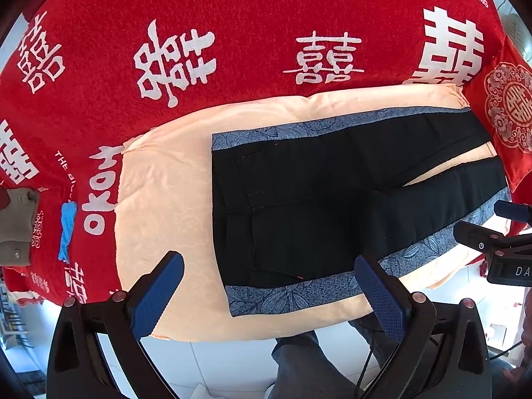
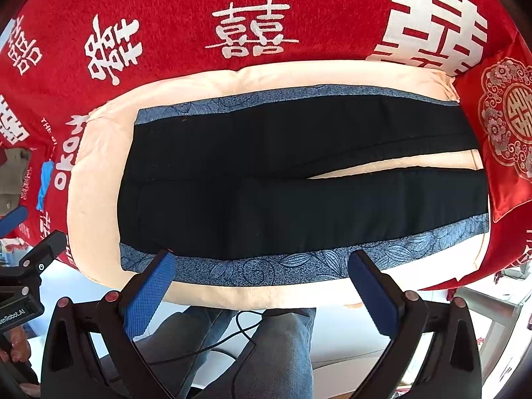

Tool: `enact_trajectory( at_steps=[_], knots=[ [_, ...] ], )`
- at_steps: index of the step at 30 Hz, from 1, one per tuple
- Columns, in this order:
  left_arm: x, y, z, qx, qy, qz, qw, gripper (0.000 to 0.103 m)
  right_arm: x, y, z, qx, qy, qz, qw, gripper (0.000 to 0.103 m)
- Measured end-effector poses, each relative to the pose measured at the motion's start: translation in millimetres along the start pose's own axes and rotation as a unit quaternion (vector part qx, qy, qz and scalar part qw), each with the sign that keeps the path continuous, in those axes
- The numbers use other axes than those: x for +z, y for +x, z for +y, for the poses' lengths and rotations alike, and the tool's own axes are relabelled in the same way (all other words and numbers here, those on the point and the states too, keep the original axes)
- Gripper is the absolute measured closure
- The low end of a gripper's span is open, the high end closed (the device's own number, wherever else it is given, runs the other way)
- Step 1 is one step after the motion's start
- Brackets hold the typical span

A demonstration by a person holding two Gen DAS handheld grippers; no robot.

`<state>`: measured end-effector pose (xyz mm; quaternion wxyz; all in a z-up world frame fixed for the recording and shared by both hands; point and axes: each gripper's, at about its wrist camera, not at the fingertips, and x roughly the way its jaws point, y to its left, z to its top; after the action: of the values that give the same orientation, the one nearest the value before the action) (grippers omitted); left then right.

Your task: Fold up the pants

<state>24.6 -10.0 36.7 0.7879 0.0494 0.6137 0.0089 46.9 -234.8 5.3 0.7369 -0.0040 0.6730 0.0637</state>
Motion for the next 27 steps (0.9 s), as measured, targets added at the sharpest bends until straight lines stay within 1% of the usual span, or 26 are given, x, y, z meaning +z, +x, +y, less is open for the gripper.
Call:
enact_trajectory(
  at_steps=[13, 20, 23, 27],
  knots=[
    [6, 4, -9, 0.008, 0.006, 0.008, 0.9999, 0.000, 5, 5, -9, 0.003, 0.006, 0.006, 1.000, 0.000],
    [9, 2, -24, 0.016, 0.001, 0.014, 0.9998, 0.000, 8, 7, -22, 0.008, 0.004, 0.013, 1.000, 0.000],
    [9, 0, -31, 0.021, -0.008, 0.019, 0.9996, 0.000, 10, 7, -28, 0.011, -0.002, 0.015, 1.000, 0.000],
    [5, -3, -40, 0.027, -0.034, 0.023, 0.9988, 0.000, 10, 6, -38, 0.015, -0.020, 0.019, 1.000, 0.000]
  ],
)
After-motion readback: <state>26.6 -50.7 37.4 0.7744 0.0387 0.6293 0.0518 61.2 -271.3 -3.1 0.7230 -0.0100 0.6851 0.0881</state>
